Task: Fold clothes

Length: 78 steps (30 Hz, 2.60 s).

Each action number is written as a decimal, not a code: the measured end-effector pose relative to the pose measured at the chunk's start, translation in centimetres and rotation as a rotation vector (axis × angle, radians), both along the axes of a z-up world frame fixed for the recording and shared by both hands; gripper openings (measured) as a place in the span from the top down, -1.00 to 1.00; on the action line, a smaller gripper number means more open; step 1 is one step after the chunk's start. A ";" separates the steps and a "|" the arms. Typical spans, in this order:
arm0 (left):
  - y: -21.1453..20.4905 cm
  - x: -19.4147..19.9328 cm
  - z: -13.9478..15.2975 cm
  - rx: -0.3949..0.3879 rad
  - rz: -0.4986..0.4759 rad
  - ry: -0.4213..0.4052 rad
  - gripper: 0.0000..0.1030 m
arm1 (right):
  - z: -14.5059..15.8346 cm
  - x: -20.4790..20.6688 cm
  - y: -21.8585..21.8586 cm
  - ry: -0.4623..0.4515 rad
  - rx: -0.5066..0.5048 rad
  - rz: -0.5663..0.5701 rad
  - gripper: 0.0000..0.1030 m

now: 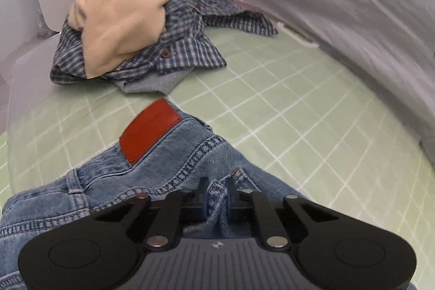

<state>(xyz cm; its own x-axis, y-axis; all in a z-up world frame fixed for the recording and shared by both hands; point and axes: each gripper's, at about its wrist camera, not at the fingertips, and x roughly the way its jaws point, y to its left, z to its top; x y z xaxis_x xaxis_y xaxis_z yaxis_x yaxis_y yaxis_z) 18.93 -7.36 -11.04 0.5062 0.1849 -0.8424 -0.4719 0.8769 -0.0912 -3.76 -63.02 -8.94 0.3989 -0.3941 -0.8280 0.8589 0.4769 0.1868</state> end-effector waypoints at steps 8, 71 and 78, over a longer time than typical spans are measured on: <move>1.3 -7.8 5.5 -0.015 -0.066 -0.102 0.79 | 5.6 -9.6 3.6 -0.067 -0.131 -0.054 1.00; 0.8 1.0 0.0 0.054 -0.115 0.096 0.69 | 1.5 -5.7 -0.9 -0.168 0.162 -0.196 0.90; 4.2 -3.4 7.1 -0.207 0.022 -0.137 0.82 | 8.2 -8.5 0.5 -0.367 0.021 -0.108 0.91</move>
<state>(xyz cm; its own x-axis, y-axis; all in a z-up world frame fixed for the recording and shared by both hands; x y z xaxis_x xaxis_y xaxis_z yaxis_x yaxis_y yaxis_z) 15.52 -3.17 -3.94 0.6164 0.0279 -0.7869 -0.4616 0.8225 -0.3324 -12.22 -62.55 -0.70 0.6273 -0.4348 -0.6461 0.7783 0.3800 0.4999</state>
